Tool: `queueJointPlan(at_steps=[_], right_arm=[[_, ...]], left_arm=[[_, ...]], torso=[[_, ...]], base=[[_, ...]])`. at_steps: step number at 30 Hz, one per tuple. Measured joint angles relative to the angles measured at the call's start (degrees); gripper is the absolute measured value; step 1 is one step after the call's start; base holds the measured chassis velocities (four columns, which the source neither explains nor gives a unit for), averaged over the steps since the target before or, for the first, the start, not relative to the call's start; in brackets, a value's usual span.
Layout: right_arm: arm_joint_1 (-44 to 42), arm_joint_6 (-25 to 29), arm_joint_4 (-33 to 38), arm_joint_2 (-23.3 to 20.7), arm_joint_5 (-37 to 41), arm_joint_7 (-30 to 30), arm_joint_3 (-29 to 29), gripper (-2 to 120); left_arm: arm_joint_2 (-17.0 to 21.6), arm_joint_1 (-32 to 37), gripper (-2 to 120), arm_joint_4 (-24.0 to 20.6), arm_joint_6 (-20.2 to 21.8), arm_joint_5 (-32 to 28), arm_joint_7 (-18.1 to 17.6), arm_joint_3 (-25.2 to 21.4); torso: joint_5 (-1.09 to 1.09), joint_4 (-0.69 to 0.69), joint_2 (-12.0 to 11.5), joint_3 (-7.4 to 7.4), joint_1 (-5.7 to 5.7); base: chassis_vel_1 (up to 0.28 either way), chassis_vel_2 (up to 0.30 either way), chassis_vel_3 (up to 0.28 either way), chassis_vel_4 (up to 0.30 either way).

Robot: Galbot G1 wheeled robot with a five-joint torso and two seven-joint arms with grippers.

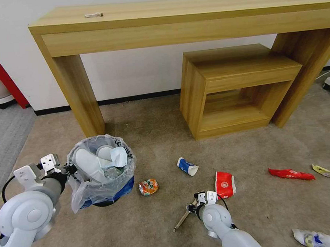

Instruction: Pick up the trash bin and place the garbage on the floor into it.

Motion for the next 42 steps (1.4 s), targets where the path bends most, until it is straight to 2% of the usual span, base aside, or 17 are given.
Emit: queueJointPlan(at_steps=[9, 12, 19, 26, 33, 42], right_arm=[[0.38, 0.0, -0.71, 0.47, -0.09, -0.01, 0.0, 45], [0.55, 0.0, -1.32, 0.69, -0.15, -0.15, -0.01, 34], [0.86, 0.0, -2.01, 0.66, -0.39, -0.31, -0.15, 32], [1.08, 0.0, -2.53, 0.32, -0.84, -0.45, -0.12, 25], [0.91, 0.07, -2.12, -0.07, -0.99, -0.85, 0.15, 0], [0.64, 2.16, 0.68, -0.76, -2.56, -2.84, 0.92, 0]], left_arm=[[0.0, 0.01, 3, 0.13, 0.0, 0.02, 0.1, 0.07], [0.09, -0.04, 3, 0.18, 0.0, 0.02, 0.1, 0.09], [0.11, -0.05, 3, 0.31, 0.0, 0.06, 0.12, 0.13], [0.07, -0.14, 3, 0.37, 0.0, 0.1, 0.12, 0.24], [0.05, -0.24, 3, 0.53, 0.0, 0.24, 0.12, 0.39], [0.03, -0.39, 3, 0.53, 0.0, 0.38, 0.12, 0.57]], torso=[[0.0, 0.0, 0.0, 0.0, 0.0], [0.0, 0.0, 0.0, 0.0, 0.0], [0.0, 0.0, 0.0, 0.0, 0.0], [0.0, 0.0, 0.0, 0.0, 0.0], [0.0, 0.0, 0.0, 0.0, 0.0], [0.01, 0.0, 0.0, 0.0, 0.0]], base=[[0.0, 0.0, 0.0, 0.0], [0.0, 0.0, 0.0, 0.0], [0.0, 0.0, 0.0, 0.0], [0.0, 0.0, 0.0, 0.0], [0.0, 0.0, 0.0, 0.0], [0.0, 0.0, 0.0, 0.0]])
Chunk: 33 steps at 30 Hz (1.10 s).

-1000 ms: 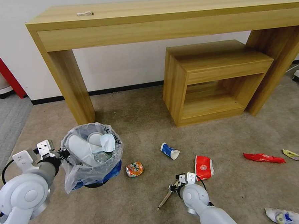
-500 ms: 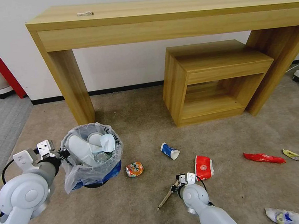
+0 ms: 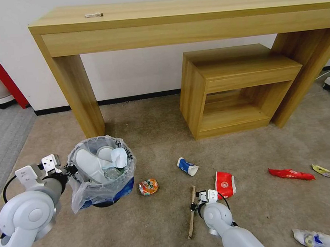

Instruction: Pick up the trash bin and place the garbage on the floor into it.

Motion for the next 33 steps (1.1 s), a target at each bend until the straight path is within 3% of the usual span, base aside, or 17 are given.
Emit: queueJointPlan(at_steps=[6, 11, 14, 15, 19, 20, 23, 24, 28, 33], right_arm=[[-0.44, 5.26, 6.02, -2.12, -4.64, -4.46, 0.89, 0], [0.37, 11.47, 14.14, -6.83, -8.17, -12.5, 2.56, 0], [1.72, 19.0, 17.72, -11.01, -8.38, -23.65, 3.88, 0], [1.72, 19.0, 17.72, -11.01, -8.38, -23.65, 3.88, 0], [3.85, 27.71, 19.07, -13.39, -8.38, -38.77, 4.32, 0], [3.85, 27.71, 19.07, -13.39, -8.38, -38.77, 4.32, 0], [5.47, 33.73, 19.26, -13.85, -8.14, -48.21, 3.11, 0], [5.47, 33.73, 19.26, -13.85, -8.14, -48.21, 3.11, 0], [8.08, 41.02, 18.3, -12.97, -9.13, -61.97, 0.97, 0], [9.7, 42.44, 19.37, -12.45, -8.87, -67.91, -0.11, 0]], left_arm=[[0.06, 0.33, 3, -0.7, 0.0, -0.16, -0.16, 0.53], [-0.44, 1.33, 3, -3.31, 0.2, -0.93, -0.66, 2.44], [-0.54, 2.32, 3, -5.38, 0.77, -1.65, -0.74, 4.54], [-0.54, 2.32, 3, -5.38, 0.77, -1.65, -0.74, 4.54], [-0.73, 2.31, 3, -6.58, 1.66, -3.07, -0.61, 6.66], [-0.73, 2.31, 3, -6.58, 1.66, -3.07, -0.61, 6.66], [-0.76, 2.24, 3, -7.32, 2.63, -5.33, -0.6, 8.05], [-0.76, 2.24, 3, -7.32, 2.63, -5.33, -0.6, 8.05], [-0.59, 2.6, 3, -7.7, 3.35, -6.06, -0.52, 10.14], [-0.6, 2.73, 3, -7.3, 3.52, -5.83, -0.49, 11.34]], torso=[[0.0, 0.0, 0.0, 0.0, 0.0], [0.0, 0.0, 0.0, 0.0, 0.0], [0.0, 0.0, 0.0, 0.0, 0.0], [0.0, 0.0, 0.0, 0.0, 0.0], [0.01, 0.0, 0.0, 0.0, 0.0], [0.01, 0.0, 0.0, 0.0, 0.0], [0.01, 0.0, 0.0, 0.0, 0.0], [0.01, 0.0, 0.0, 0.0, 0.0], [0.01, 0.0, 0.0, 0.0, 0.0], [0.0, 0.0, 0.0, 0.0, 0.0]], base=[[0.0, 0.0, 0.0, 0.0], [0.0, 0.0, 0.0, 0.0], [0.0, 0.0, 0.0, 0.0], [0.0, 0.0, 0.0, 0.0], [0.0, 0.0, 0.0, 0.0], [0.0, 0.0, 0.0, 0.0], [0.0, 0.0, 0.0, 0.0], [0.0, 0.0, 0.0, 0.0], [0.0, 0.0, 0.0, 0.0], [0.0, 0.0, 0.0, 0.0]])
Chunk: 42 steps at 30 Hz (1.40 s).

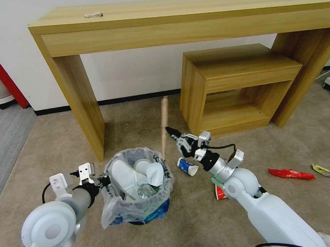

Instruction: Pick up the trash bin and place the garbage on the floor into it.

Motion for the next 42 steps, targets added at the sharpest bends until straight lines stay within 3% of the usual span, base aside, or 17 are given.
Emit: queueJointPlan(at_steps=[15, 29, 42], right_arm=[[4.58, -0.55, 0.87, 0.79, -0.03, -5.93, -5.08, 0], [3.56, 0.67, -1.74, 1.0, -5.36, -6.43, -5.31, 0], [2.16, 0.76, -1.67, -0.22, -6.2, -8.57, -4.1, 47]], left_arm=[[-0.58, -1.39, 3, 1.66, 0.02, 0.03, 0.51, 1.48], [-0.21, -1.32, 3, 0.72, -0.15, -1.28, 0.56, -0.34], [0.03, -1.54, 3, 0.46, -0.15, -1.42, 0.6, -1.01]], torso=[[-0.01, 0.0, 0.0, 0.0, 0.0], [0.0, 0.0, 0.0, 0.0, 0.0], [0.0, 0.0, 0.0, 0.0, 0.0]], base=[[0.0, 0.0, 0.0, 0.0], [0.0, 0.0, 0.0, 0.0], [0.0, 0.0, 0.0, 0.0]])
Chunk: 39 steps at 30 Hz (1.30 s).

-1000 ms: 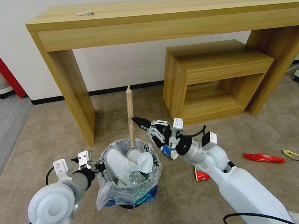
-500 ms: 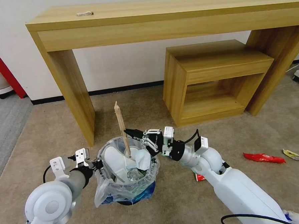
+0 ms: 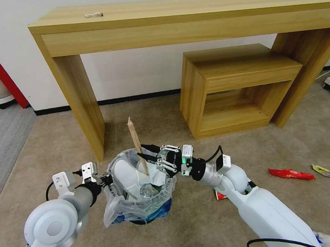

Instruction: Pick up the trash bin and place the garbage on the floor into it.

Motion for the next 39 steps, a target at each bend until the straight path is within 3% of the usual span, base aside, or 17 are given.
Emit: queueJointPlan(at_steps=[4, 7, 8, 15, 39], right_arm=[[-0.25, 0.0, 0.06, -0.12, -0.13, -0.3, 0.27, 61], [-0.32, 0.0, 0.1, -0.16, -0.14, -0.39, 0.33, 64], [-0.41, 0.0, 0.12, -0.23, -0.22, -0.56, 0.46, 76], [-1.19, -0.2, 0.06, -0.91, -1.74, -1.71, 1.4, 97], [-1.08, -0.48, -3.21, -0.22, -4.57, -2.91, -2.94, 100]], left_arm=[[0.05, -0.01, 3, -0.08, 0.0, 0.0, 0.01, -0.11], [0.07, -0.02, 3, -0.11, 0.0, -0.01, 0.01, -0.19], [0.08, -0.02, 3, -0.16, 0.0, -0.02, 0.02, -0.3], [0.19, -0.15, 3, -0.25, -0.01, -0.26, 0.03, -0.67], [-0.13, -0.41, 3, 0.03, 0.0, -0.12, 0.43, -0.47]], torso=[[0.0, 0.0, 0.0, 0.0, 0.0], [0.0, 0.0, 0.0, 0.0, 0.0], [0.0, 0.0, 0.0, 0.0, 0.0], [0.0, 0.0, 0.0, 0.0, 0.0], [0.0, 0.01, 0.0, 0.0, 0.0]], base=[[0.0, 0.0, 0.0, 0.0], [0.0, 0.0, 0.0, 0.0], [0.0, 0.0, 0.0, 0.0], [0.0, 0.0, 0.0, 0.0], [0.0, 0.0, 0.0, 0.0]])
